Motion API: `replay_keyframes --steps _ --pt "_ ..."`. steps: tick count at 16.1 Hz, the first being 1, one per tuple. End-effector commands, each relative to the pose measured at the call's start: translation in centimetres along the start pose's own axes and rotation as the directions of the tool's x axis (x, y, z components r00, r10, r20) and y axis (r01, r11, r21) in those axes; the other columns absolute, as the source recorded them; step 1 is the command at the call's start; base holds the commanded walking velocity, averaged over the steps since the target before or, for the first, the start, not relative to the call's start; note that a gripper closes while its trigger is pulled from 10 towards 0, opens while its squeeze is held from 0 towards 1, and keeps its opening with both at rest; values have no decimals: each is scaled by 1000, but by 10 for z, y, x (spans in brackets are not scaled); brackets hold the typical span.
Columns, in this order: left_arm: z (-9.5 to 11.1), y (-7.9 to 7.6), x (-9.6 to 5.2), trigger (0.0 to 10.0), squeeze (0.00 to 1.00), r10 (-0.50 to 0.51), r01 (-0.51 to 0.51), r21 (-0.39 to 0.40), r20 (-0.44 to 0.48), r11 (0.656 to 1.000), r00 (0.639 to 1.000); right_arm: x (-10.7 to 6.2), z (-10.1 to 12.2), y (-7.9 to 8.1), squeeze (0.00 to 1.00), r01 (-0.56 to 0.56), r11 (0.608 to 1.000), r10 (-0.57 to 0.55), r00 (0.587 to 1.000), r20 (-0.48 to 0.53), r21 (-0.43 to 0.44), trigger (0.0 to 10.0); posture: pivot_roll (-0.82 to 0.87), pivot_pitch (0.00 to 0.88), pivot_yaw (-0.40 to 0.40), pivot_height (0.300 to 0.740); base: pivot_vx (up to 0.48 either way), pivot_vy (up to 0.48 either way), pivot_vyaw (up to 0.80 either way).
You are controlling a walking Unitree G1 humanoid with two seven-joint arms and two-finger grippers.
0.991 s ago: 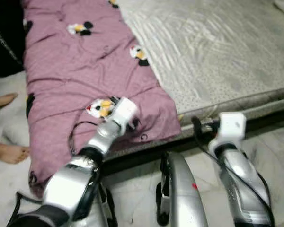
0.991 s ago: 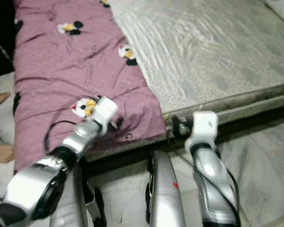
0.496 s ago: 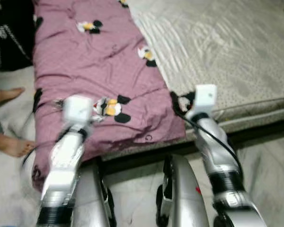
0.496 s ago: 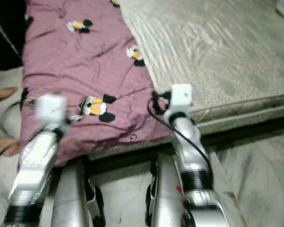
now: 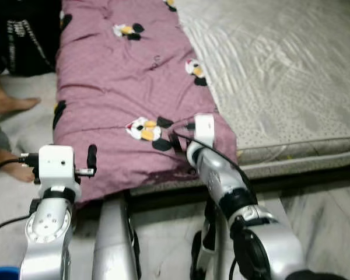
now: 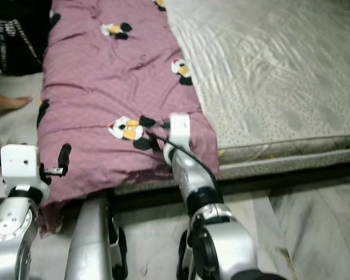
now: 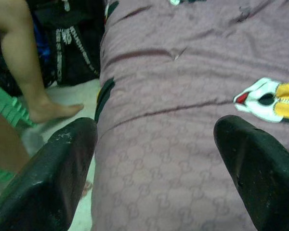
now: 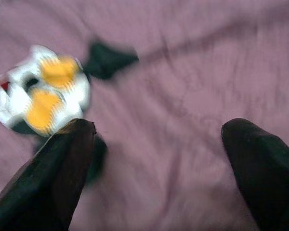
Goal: Clean up the room
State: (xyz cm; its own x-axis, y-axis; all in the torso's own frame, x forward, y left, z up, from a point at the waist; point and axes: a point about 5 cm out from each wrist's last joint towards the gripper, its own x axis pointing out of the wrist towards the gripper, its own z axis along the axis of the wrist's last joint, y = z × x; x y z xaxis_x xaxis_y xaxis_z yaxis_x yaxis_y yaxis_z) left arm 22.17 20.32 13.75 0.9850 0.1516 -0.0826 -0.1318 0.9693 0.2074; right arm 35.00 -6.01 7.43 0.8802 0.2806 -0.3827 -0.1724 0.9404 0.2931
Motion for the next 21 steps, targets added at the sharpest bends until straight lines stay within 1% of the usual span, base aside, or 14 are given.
replay_keyframes --steps 1,2,3,5,7,9,10,11,12,13,15,17,18,21 --pt "2 3 -4 10000 0 11 -11 2 -8 1000 1000 -1 -16 -11 0 75 989 -63 994 -93 126 10000 251 159 -67 548 0 0 0" --pt "1 2 -3 10000 0 5 -5 2 -16 1000 1000 -6 -26 -31 0 181 959 -147 976 -160 220 10000 245 159 -66 548 0 0 0" --pt "1 1 -2 10000 0 2 -2 2 -24 1000 1000 -8 -28 -42 0 231 941 -191 966 -173 248 10000 238 156 -64 548 0 0 0" --pt "2 -3 1 10000 0 -11 11 -7 -30 1000 999 -12 -20 -67 0 304 914 -274 951 -144 270 10000 226 147 -61 548 0 0 0" --pt "2 -4 3 10000 0 -15 15 -16 -30 1000 999 -13 -16 -74 0 319 905 -293 947 -132 282 10000 219 142 -58 548 0 0 0" --pt "5 -8 8 10000 0 -30 29 -36 -24 999 999 -19 -10 -89 0 339 897 -322 941 -106 285 10000 197 127 -52 548 0 0 0" --pt "5 -10 10 10000 0 -38 37 -50 -17 998 999 -21 -9 -93 0 335 901 -324 942 -87 275 10000 181 119 -47 548 0 0 0" --pt "9 -16 15 10000 0 -57 57 -78 4 995 998 -25 -5 -97 0 303 918 -306 952 -27 255 10000 160 111 -43 548 0 0 0" --pt "12 -20 17 10000 0 -72 73 -81 23 994 997 -30 0 -98 0 279 935 -294 955 38 219 10000 130 110 -39 548 0 0 0" --pt "17 -26 19 10000 0 -90 94 -82 48 992 995 -43 14 -92 0 224 970 -239 952 190 98 10000 111 112 -38 548 0 0 0" --pt "18 -29 21 10000 0 -82 86 -60 63 995 995 -60 24 -84 0 195 981 -182 935 304 -15 10000 68 114 -36 548 0 0 0" --pt "19 -31 24 10000 0 -98 105 -82 80 991 992 -86 33 -69 0 143 983 -84 908 411 -115 10000 19 103 -29 548 0 0 0" --pt "21 -34 25 10000 0 -135 145 -95 98 985 986 -96 37 -61 0 112 989 -59 893 447 -93 10000 10 92 -29 553 0 0 0" --pt "13 -38 25 10000 0 -167 175 -88 88 981 982 -100 40 -54 0 106 990 -52 889 456 -93 10000 -7 53 -25 593 0 0 0"
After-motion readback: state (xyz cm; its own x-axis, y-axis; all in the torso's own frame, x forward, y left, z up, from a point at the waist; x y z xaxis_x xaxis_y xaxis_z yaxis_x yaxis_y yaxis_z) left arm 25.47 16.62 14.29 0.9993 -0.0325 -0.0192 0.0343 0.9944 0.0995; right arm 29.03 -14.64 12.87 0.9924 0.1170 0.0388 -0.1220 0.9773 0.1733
